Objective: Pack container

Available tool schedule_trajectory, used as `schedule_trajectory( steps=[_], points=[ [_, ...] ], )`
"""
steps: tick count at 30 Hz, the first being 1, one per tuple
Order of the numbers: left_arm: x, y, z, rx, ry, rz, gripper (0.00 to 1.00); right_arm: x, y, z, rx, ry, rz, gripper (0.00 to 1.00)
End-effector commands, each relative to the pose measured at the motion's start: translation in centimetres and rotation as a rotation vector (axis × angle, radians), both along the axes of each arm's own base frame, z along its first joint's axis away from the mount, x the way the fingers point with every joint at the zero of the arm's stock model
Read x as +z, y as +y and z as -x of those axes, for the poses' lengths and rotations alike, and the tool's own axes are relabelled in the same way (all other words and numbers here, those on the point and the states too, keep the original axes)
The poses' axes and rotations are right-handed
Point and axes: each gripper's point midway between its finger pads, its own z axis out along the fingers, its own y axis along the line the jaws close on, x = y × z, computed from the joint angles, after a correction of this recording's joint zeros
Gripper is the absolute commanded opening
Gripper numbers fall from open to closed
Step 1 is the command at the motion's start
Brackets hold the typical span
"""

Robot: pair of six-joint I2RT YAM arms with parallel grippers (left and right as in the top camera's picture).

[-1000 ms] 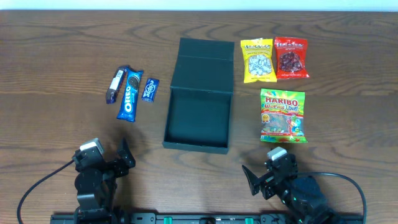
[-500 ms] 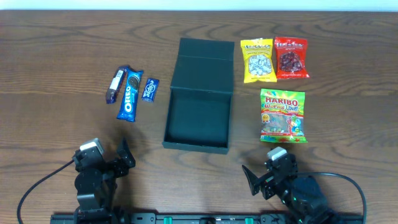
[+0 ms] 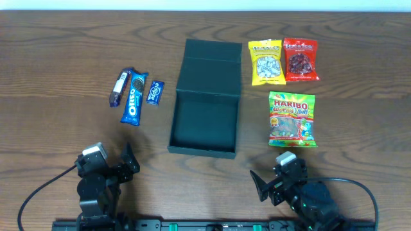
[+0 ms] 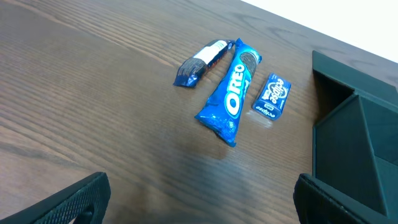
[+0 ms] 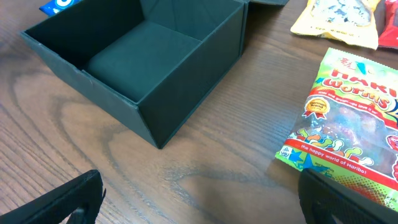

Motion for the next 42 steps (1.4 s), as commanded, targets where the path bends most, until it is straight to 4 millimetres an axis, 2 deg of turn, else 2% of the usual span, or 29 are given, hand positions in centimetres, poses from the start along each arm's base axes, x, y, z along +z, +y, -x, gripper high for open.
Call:
schedule_trajectory(
  steps=[1, 11, 16, 21, 25, 27, 29, 33, 37, 42],
  points=[
    [-0.6, 0.3, 0.0, 0.02, 0.009, 0.003, 0.95, -0.2, -0.4, -0.2, -0.018, -0.009, 0.015, 0.99],
    [-0.6, 0.3, 0.0, 0.02, 0.009, 0.003, 0.95, -0.2, -0.4, -0.2, -0.017, -0.009, 0.014, 0.99],
    [-0.6, 0.3, 0.1, 0.02, 0.009, 0.003, 0.95, 0.4, 0.5, 0.1, 0.016, -0.003, -0.039, 0.99],
    [-0.6, 0.3, 0.1, 0.02, 0.009, 0.003, 0.95, 2.0, 1.0, -0.6, -0.123, 0.097, -0.326, 0.99],
    [-0.6, 0.3, 0.0, 0.02, 0.009, 0.003, 0.95, 2.1, 1.9, 0.1, -0.22, 0.31, -0.608, 0.99],
    [-0.6, 0.3, 0.0, 0.02, 0.009, 0.003, 0.95, 1.9, 2.3, 0.5, -0.235, 0.383, -0.669, 0.99],
    [-0.6, 0.3, 0.0, 0.02, 0.009, 0.003, 0.95, 2.0, 2.3, 0.4, -0.241, 0.38, -0.675, 0.99],
    [-0.6, 0.3, 0.0, 0.02, 0.009, 0.003, 0.95, 3.7, 2.9, 0.2, -0.193, 0.344, -0.726, 0.99],
    [-0.6, 0.3, 0.0, 0.02, 0.009, 0.003, 0.95, 7.6, 4.3, 0.2, -0.002, 0.137, -0.68, 0.99],
    [-0.6, 0.3, 0.0, 0.02, 0.009, 0.003, 0.95, 9.1, 2.7, -0.9, -0.079, 0.061, -0.577, 0.99]
  ],
)
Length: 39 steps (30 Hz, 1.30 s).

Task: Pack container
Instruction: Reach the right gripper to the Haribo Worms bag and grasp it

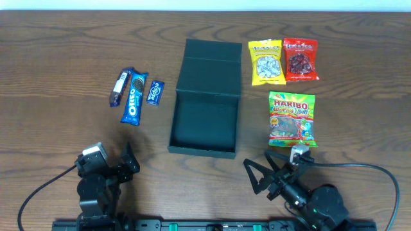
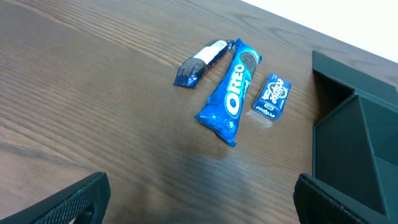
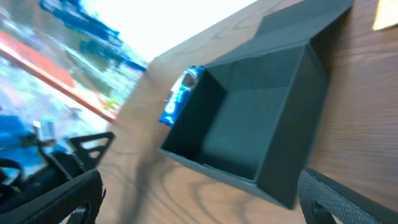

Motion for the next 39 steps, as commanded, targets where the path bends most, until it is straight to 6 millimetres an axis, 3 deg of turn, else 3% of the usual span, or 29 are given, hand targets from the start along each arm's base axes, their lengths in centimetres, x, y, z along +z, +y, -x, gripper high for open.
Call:
schedule_trajectory(
  steps=[1, 8, 14, 18, 22, 27, 39],
  points=[
    [-0.6, 0.3, 0.1, 0.02, 0.009, 0.003, 0.95, 2.5, -1.4, -0.9, -0.063, -0.089, 0.12, 0.99],
    [-0.6, 0.3, 0.0, 0.02, 0.009, 0.003, 0.95, 4.9, -5.0, -3.7, -0.207, -0.017, 0.489, 0.99],
    [-0.6, 0.3, 0.0, 0.02, 0.009, 0.003, 0.95, 4.1, -7.8, -7.5, -0.329, 0.158, 0.705, 0.99],
    [-0.6, 0.3, 0.0, 0.02, 0.009, 0.003, 0.95, 1.8, -9.6, -9.4, -0.386, 0.28, 0.764, 0.99],
    [-0.6, 0.3, 0.0, 0.02, 0.009, 0.003, 0.95, -2.2, -11.9, -10.9, -0.428, 0.444, 0.82, 0.99],
    [-0.6, 0.3, 0.0, 0.02, 0.009, 0.003, 0.95, -7.1, -12.3, -12.6, -0.356, 0.573, 0.864, 0.98],
    [-0.6, 0.3, 0.0, 0.02, 0.009, 0.003, 0.95, -13.8, -12.0, -14.4, -0.311, 0.692, 0.907, 0.92]
  ],
)
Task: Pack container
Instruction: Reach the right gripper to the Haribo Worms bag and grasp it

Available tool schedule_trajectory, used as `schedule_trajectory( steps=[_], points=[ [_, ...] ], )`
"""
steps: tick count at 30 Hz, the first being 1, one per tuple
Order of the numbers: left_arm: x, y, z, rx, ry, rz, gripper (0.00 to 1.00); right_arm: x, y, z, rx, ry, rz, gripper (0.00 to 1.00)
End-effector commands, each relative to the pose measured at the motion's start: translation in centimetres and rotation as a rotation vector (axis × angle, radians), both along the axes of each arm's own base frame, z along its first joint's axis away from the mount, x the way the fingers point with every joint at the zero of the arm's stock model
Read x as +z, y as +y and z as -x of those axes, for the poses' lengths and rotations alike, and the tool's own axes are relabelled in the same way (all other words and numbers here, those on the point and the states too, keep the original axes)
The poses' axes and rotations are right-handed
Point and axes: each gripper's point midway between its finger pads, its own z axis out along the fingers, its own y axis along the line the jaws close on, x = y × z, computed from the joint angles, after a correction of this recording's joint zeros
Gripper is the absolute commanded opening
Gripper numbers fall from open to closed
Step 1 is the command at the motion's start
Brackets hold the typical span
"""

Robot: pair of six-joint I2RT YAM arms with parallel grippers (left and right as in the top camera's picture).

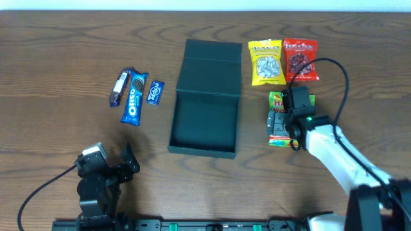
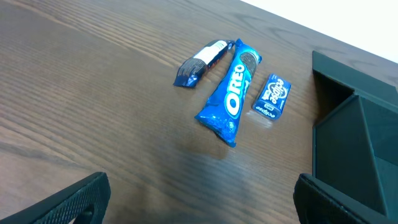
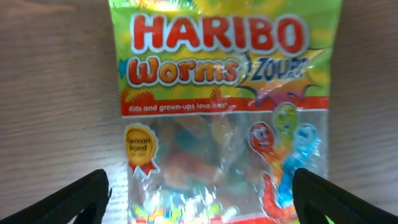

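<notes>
The open dark green box lies mid-table with its lid folded back. A Haribo Worms bag lies flat to the right of the box. My right gripper hangs straight over it, open, with a finger at each side of the bag's lower half. My left gripper rests open near the front edge, holding nothing. Ahead of it lie an Oreo pack, a small blue bar and a dark blue bar.
A yellow snack bag and a red snack bag lie side by side behind the Haribo bag, right of the lid. The right arm's cable arcs above the table on the right. The box wall stands to the left gripper's right.
My right arm has gone from the front edge out over the Haribo bag, and its camera now looks straight down on the bag. The left arm and all the snacks are unmoved.
Both arms first rested open at the front edge, the right one facing the box and the Haribo bag. Then the right arm had turned and risen, looking across the box. Now it is open over the Haribo bag. The left arm stayed still throughout.
</notes>
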Motion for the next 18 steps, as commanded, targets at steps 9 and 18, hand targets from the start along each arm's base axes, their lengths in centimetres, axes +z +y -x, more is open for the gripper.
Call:
schedule_trajectory(
  steps=[9, 18],
  points=[
    [-0.6, 0.3, 0.1, 0.02, 0.01, 0.003, 0.95, -3.4, 0.0, -0.6, -0.006, 0.071, -0.053, 0.56],
    [-0.6, 0.3, 0.1, 0.02, 0.01, 0.003, 0.95, -3.7, 0.3, -0.3, -0.003, 0.091, -0.076, 0.01]
  ],
)
